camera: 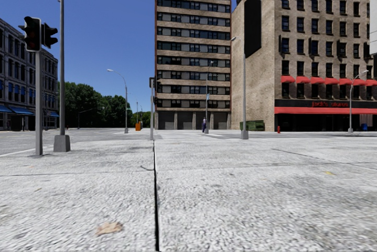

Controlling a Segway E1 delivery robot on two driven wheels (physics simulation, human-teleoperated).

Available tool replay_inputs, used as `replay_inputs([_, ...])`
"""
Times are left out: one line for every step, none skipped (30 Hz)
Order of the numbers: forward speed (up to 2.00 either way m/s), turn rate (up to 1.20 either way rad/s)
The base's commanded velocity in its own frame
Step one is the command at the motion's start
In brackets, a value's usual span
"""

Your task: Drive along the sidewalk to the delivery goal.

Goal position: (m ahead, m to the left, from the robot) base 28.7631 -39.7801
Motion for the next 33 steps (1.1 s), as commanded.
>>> replay_inputs([2.0, 0.0])
replay_inputs([2.0, 0.0])
replay_inputs([2.0, 0.0])
replay_inputs([2.0, 0.0])
replay_inputs([2.0, 0.0])
replay_inputs([2.0, 0.0])
replay_inputs([2.0, 0.0])
replay_inputs([2.0, 0.0])
replay_inputs([2.0, 0.0])
replay_inputs([2.0, 0.0])
replay_inputs([2.0, 0.0])
replay_inputs([2.0, 0.0])
replay_inputs([2.0, 0.0])
replay_inputs([2.0, 0.0])
replay_inputs([2.0, 0.0])
replay_inputs([2.0, 0.0])
replay_inputs([2.0, 0.0])
replay_inputs([2.0, 0.0])
replay_inputs([2.0, 0.0])
replay_inputs([2.0, 0.0])
replay_inputs([2.0, 0.0])
replay_inputs([2.0, 0.0])
replay_inputs([2.0, 0.0])
replay_inputs([2.0, 0.0])
replay_inputs([2.0, 0.0])
replay_inputs([2.0, 0.0])
replay_inputs([2.0, 0.0])
replay_inputs([2.0, 0.0])
replay_inputs([2.0, 0.0])
replay_inputs([2.0, 0.0])
replay_inputs([2.0, 0.0])
replay_inputs([2.0, 0.0])
replay_inputs([2.0, 0.0])
